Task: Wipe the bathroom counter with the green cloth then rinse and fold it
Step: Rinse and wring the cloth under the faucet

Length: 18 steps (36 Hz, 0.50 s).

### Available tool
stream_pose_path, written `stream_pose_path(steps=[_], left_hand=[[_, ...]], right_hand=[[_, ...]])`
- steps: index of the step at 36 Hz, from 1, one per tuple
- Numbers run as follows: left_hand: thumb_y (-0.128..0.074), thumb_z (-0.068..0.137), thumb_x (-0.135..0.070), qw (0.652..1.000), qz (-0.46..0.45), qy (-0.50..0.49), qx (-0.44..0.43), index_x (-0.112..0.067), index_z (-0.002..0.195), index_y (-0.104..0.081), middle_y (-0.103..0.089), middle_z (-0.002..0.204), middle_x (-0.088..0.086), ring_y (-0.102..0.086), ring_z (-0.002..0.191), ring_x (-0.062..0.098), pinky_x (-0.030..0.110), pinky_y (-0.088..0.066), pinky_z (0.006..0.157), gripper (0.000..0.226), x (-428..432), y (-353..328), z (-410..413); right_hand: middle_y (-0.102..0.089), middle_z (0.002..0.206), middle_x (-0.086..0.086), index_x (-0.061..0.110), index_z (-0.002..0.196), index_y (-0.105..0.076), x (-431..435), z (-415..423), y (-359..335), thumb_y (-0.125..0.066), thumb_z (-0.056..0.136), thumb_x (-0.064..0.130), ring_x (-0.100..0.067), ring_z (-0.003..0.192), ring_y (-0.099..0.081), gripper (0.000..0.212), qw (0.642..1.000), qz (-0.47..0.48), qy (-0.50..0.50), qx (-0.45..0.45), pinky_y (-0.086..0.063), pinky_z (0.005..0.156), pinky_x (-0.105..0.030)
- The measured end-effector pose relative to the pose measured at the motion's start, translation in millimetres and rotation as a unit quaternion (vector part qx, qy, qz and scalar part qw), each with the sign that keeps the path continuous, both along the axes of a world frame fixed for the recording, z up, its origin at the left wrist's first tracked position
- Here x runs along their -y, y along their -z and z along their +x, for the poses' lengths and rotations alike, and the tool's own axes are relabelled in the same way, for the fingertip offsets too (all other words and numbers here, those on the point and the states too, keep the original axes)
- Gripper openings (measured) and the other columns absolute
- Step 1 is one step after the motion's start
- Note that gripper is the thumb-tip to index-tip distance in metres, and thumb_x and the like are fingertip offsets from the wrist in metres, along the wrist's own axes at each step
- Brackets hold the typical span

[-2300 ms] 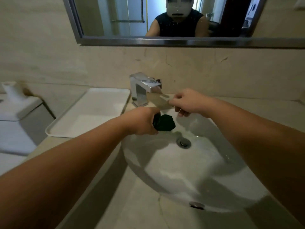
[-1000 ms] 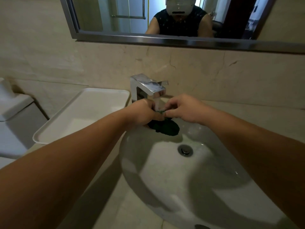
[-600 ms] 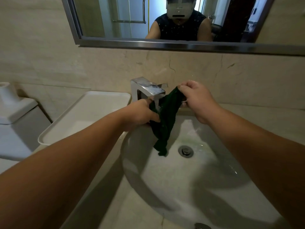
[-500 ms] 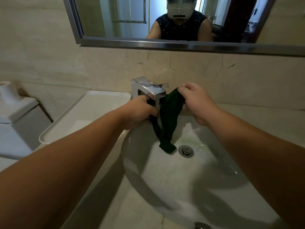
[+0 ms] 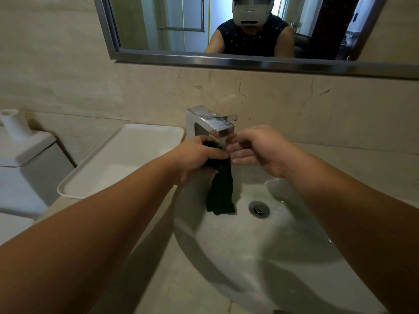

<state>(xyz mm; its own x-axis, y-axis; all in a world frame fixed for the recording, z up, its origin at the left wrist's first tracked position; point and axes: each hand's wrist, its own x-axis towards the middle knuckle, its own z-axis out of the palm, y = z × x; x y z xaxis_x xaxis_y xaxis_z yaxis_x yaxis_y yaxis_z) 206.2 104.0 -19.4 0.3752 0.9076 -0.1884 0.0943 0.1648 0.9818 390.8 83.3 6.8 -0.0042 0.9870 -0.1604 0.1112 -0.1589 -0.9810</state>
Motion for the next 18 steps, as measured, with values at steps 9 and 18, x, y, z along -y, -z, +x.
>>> stream_pose_path(steps=[9,18], left_hand=[[-0.062,0.098,0.0,0.998,-0.01,-0.003,0.061,-0.016,0.132,-0.066,-0.071,0.127,0.021,-0.067,0.121,0.044,0.046,-0.062,0.089,0.038,5.7,2.0,8.9],[-0.054,0.101,0.002,0.992,-0.084,-0.031,0.09,-0.007,0.113,-0.064,-0.064,0.125,0.023,-0.068,0.116,0.04,0.032,-0.064,0.067,0.018,19.4,4.6,22.2]], right_hand=[[-0.058,0.094,0.001,0.013,0.116,-0.068,-25.6,-7.2,-17.8,-0.056,0.089,0.014,-0.014,0.086,-0.056,0.029,0.997,0.042,0.065,-0.014,-0.053,0.082,-0.034],[-0.073,0.126,0.0,0.018,0.125,-0.067,-11.1,7.1,-13.8,-0.046,0.102,0.014,-0.021,0.115,-0.07,0.031,0.998,0.038,0.042,-0.027,-0.056,0.098,-0.037]])
